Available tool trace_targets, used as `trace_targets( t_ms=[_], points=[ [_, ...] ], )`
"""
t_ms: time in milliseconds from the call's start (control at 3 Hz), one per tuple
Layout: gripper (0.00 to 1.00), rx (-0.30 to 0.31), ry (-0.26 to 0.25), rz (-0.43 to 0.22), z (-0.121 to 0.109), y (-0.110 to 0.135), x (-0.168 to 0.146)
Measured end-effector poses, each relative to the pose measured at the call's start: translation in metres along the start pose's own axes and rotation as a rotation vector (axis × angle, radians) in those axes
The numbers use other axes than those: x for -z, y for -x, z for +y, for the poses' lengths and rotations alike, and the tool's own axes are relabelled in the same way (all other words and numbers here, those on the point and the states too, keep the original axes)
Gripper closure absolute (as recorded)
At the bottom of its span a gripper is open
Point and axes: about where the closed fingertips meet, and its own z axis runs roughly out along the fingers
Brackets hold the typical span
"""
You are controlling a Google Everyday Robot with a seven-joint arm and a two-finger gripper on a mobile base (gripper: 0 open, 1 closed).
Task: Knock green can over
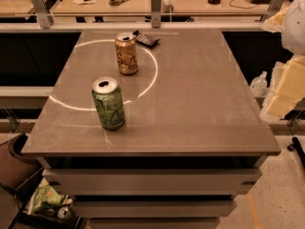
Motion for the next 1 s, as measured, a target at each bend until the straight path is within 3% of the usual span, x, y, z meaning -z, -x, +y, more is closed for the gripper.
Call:
trace_targets(
  t_ms=[333,667,1000],
  points=[
    [0.0,0.0,0.0,0.0,0.0,0.0,0.0],
    [0.0,-0.009,-0.004,-0.086,-0.004,0.012,0.001],
    [0.0,-0.017,-0.007,-0.254,-0.007,0.039,0.0]
  ],
)
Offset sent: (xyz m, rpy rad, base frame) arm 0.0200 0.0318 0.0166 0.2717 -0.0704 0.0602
